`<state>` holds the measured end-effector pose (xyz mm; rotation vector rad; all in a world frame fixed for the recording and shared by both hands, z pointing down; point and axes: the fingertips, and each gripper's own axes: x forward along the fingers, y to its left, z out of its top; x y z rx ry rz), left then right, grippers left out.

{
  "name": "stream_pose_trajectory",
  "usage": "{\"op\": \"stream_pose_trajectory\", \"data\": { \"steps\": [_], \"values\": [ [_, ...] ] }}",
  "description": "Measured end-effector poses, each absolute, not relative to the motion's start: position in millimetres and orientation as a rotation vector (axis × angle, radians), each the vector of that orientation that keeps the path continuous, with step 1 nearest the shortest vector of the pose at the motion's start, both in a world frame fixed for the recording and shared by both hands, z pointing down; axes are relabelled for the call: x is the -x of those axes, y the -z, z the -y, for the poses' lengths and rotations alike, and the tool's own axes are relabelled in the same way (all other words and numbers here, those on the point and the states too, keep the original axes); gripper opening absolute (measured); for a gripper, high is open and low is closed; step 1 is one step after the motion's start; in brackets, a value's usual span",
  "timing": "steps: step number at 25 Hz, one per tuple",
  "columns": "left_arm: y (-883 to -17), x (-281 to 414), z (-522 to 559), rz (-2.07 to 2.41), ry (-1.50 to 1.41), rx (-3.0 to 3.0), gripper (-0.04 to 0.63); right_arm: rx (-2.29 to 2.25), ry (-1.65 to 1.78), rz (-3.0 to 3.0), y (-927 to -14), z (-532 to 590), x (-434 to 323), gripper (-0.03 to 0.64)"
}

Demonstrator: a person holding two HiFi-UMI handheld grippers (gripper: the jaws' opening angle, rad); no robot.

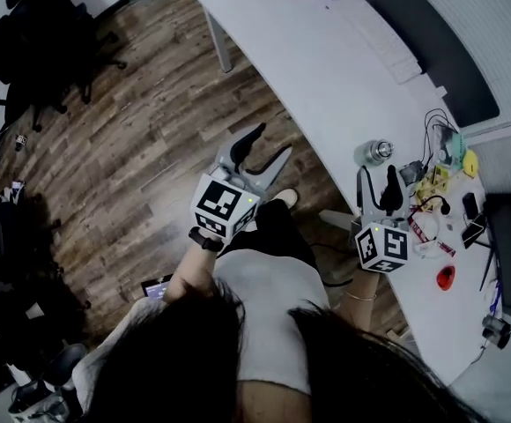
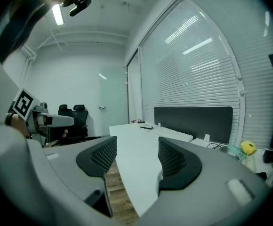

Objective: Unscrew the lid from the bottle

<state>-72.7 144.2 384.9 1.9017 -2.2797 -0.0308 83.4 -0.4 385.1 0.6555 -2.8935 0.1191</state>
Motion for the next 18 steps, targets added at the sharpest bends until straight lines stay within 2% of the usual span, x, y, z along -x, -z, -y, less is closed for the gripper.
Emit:
{"op": "stream_pose_trajectory", "data": {
  "steps": [18],
  "values": [
    [-349, 83, 76, 1.981, 0.01, -2.32, 0.265, -0.996, -0.201, 2.833, -378, 149, -93, 0.259]
  ]
}}
